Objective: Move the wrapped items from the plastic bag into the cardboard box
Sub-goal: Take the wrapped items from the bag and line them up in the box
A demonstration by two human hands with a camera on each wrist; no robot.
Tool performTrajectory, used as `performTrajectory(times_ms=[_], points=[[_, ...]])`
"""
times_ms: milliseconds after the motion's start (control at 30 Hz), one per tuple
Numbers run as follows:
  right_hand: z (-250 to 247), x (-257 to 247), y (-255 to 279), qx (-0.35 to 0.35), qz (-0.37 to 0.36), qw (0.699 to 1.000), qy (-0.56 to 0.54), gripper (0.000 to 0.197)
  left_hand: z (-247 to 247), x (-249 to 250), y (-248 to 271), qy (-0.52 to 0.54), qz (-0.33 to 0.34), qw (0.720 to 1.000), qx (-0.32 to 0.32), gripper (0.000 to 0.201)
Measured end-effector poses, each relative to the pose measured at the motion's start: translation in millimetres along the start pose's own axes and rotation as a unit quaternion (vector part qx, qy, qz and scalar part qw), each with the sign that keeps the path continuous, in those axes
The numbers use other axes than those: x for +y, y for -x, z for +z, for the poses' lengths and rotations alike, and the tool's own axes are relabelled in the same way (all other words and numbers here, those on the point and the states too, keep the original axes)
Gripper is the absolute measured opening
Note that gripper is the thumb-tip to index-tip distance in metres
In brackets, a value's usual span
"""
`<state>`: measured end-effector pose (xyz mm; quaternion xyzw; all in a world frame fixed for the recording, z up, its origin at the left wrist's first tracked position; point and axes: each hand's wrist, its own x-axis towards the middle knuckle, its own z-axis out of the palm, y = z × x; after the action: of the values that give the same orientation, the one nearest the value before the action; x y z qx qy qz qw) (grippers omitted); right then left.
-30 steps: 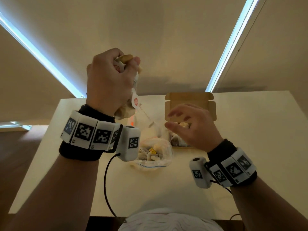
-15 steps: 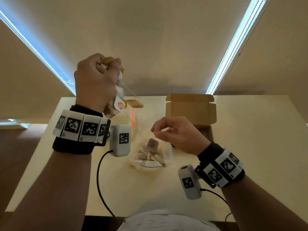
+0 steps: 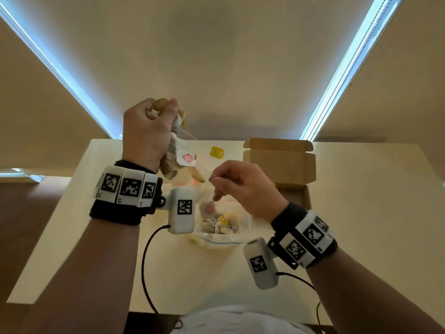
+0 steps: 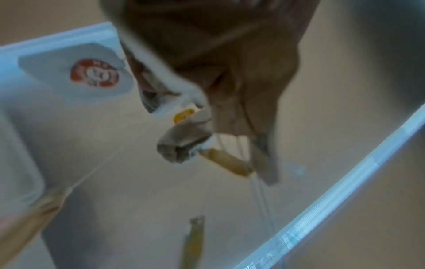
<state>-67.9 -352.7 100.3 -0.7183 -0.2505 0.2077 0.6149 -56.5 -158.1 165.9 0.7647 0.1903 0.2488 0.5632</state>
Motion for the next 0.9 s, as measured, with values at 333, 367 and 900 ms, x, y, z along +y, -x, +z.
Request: performTrajectory(times_ms=[333, 367, 900], points=[[-30, -32, 11, 0.109, -0.042, 0.993, -0.007, 0.006, 8, -90, 24, 0.214, -0.371, 0.891, -0.154, 0.027], [-31, -35, 11, 0.115, -0.046, 0.992, -0.011, 0.008, 11, -95, 30, 0.216, -0.396, 0.876, -0.167, 0.029], [-45, -53, 12, 0.100, -0.023, 0.988, -0.117, 0.008, 34, -115, 74, -0.015, -0.222, 0.949, -0.225, 0.038]])
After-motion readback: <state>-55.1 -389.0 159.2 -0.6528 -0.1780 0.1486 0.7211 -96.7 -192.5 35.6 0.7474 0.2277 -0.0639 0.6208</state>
